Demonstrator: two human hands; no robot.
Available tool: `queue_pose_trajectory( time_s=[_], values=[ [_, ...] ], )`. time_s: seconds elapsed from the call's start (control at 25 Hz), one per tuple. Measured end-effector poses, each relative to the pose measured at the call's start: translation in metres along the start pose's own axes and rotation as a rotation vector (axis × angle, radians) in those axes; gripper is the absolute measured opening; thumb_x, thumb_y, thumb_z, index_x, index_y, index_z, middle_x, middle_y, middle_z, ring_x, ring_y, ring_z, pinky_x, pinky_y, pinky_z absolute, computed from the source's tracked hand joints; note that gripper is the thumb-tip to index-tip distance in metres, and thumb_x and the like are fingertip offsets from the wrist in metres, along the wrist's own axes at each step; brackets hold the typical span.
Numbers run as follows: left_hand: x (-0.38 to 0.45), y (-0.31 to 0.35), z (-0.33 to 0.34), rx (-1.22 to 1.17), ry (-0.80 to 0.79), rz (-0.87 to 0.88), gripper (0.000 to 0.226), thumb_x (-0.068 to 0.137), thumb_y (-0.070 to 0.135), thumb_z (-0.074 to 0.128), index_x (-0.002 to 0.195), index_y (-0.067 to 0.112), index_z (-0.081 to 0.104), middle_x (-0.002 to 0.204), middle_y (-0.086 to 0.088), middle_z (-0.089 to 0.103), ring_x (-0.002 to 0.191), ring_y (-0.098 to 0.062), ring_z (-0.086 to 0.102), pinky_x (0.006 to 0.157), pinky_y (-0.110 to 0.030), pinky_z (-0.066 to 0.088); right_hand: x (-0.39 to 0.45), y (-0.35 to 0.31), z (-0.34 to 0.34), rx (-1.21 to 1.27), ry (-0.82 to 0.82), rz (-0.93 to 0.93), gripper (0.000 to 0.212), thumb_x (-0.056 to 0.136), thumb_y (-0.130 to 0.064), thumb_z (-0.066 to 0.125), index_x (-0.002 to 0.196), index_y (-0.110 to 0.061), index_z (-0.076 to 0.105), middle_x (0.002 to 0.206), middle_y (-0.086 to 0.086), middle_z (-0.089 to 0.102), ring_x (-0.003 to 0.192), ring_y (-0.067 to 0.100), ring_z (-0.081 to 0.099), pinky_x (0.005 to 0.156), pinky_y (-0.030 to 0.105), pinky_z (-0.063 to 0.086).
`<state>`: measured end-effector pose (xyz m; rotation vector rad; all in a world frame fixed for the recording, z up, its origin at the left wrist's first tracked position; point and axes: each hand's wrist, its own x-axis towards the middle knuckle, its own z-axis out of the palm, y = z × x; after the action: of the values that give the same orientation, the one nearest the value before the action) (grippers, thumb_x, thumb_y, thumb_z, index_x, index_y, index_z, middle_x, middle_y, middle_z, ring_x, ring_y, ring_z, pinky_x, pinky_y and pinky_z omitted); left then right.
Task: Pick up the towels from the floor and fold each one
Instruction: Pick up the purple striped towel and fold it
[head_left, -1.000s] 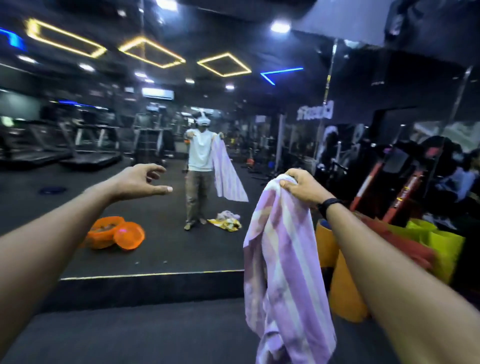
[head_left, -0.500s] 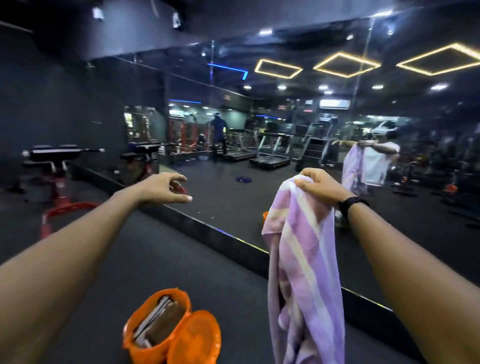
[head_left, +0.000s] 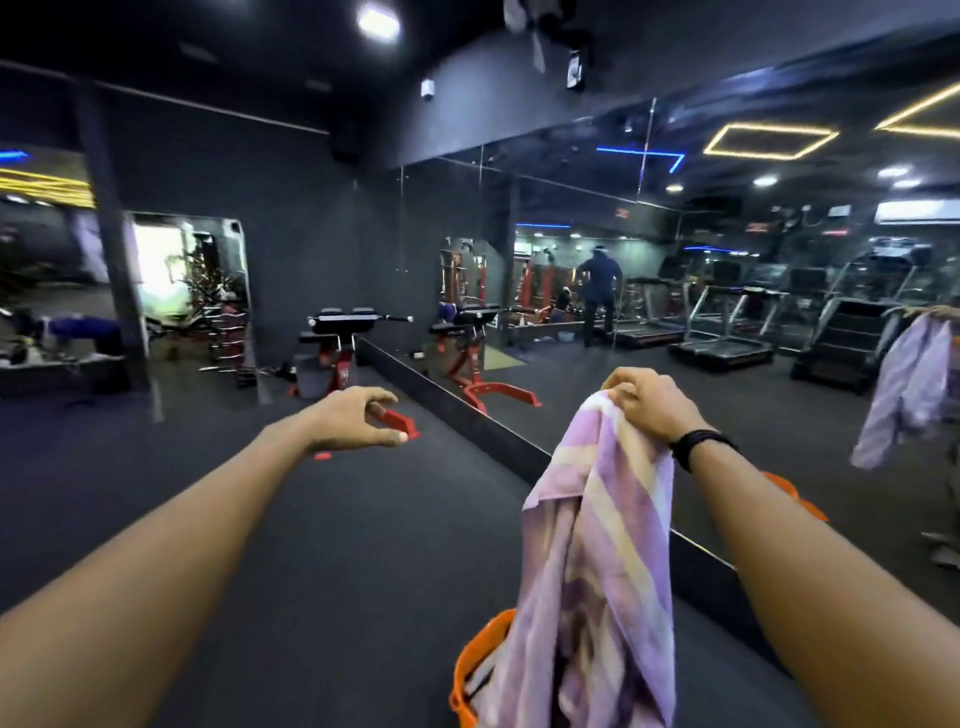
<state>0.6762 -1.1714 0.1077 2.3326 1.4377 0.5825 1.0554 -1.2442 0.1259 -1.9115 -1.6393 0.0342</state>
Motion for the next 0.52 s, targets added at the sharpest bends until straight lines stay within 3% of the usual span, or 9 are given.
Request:
queue_pose_trajectory(
  time_s=[0.2,0.36,0.52],
  values=[
    [0.049,-0.082,-0.022,0.024,0.000,-0.023,0.065,0.075,0.050,0.074,0.130,0.025,0.053,0.118,0.005,0.060,0.105,-0.008,0.056,0.102,-0.030,0.044,0.071,-0.066,0.085,0.030,-0.007,-0.047,0.018,0.088,-0.024,0.048,0.091,-0.028,0.065,0.105,0.010,0.068,0.099,0.032,0.062,0.085,0.038,0.050],
    [0.112,-0.135,-0.038,0.026,0.022,-0.050,0.071,0.072,0.052,0.076,0.134,0.026,0.050,0.118,0.006,0.058,0.112,-0.011,0.056,0.101,-0.028,0.043,0.157,-0.094,0.144,0.074,-0.061,-0.092,0.018,0.087,-0.019,0.051,0.076,-0.030,0.060,0.104,0.007,0.069,0.097,0.030,0.062,0.084,0.036,0.049],
    [0.196,-0.189,-0.067,0.036,0.046,-0.087,0.071,0.072,0.051,0.076,0.133,0.025,0.051,0.121,0.003,0.061,0.113,-0.010,0.057,0.100,-0.026,0.043,0.260,-0.131,0.194,0.142,-0.144,-0.175,0.014,0.092,-0.010,0.051,0.089,-0.017,0.064,0.102,0.007,0.066,0.092,0.019,0.054,0.075,0.023,0.035]
  ],
)
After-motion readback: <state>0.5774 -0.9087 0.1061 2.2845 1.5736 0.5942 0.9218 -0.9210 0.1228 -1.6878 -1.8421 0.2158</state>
